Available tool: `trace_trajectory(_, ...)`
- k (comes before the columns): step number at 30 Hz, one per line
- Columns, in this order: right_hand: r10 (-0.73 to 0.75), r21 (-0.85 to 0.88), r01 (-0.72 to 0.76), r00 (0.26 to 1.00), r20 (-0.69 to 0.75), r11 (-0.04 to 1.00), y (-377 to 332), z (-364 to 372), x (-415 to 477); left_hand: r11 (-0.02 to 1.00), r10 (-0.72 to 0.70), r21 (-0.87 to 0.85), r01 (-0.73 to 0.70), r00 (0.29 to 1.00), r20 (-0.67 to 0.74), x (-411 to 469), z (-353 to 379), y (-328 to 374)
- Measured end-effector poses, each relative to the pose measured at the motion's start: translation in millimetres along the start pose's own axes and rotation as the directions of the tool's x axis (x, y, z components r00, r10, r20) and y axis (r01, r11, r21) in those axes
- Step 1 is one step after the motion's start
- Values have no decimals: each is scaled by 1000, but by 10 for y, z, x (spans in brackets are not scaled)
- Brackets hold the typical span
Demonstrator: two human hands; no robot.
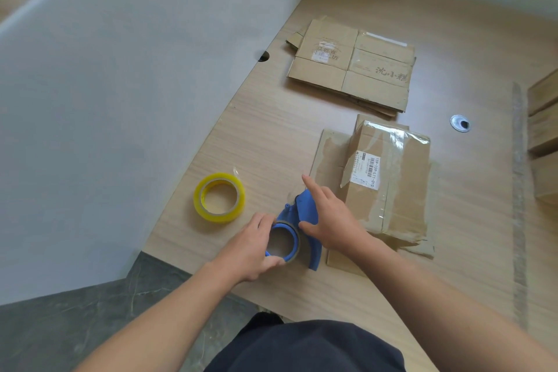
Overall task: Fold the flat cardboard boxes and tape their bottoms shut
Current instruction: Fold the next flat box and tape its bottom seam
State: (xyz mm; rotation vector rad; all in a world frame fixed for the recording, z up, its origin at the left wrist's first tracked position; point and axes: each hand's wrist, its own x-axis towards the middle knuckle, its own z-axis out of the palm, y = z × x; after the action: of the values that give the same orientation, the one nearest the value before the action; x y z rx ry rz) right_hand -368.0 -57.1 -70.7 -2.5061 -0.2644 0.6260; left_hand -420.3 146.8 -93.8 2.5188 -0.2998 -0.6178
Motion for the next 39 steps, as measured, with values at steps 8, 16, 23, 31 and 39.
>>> trace_trajectory(8,38,15,-37,998,-46,999,10,52,20,959,38,282,-14,996,-80,26,-17,127)
trace_trajectory(16,10,22,-8,997,-80,1000,-12,99,14,933,25,361,-4,998,-52,71,1,237)
trace_trajectory(23,-14,37,18,992,-122,999,-72,77,-2,944,-20,330,23,1000,-11,136,-86,203)
trace_trajectory(31,57,153,-41,993,-105,987,-34,108,-19,975,49,220,-32,996,-71,73,-29,117)
trace_trajectory(39,86,174,-64,989,-121,983,1,129,-21,960,16,279,1,998,-60,98,74,162)
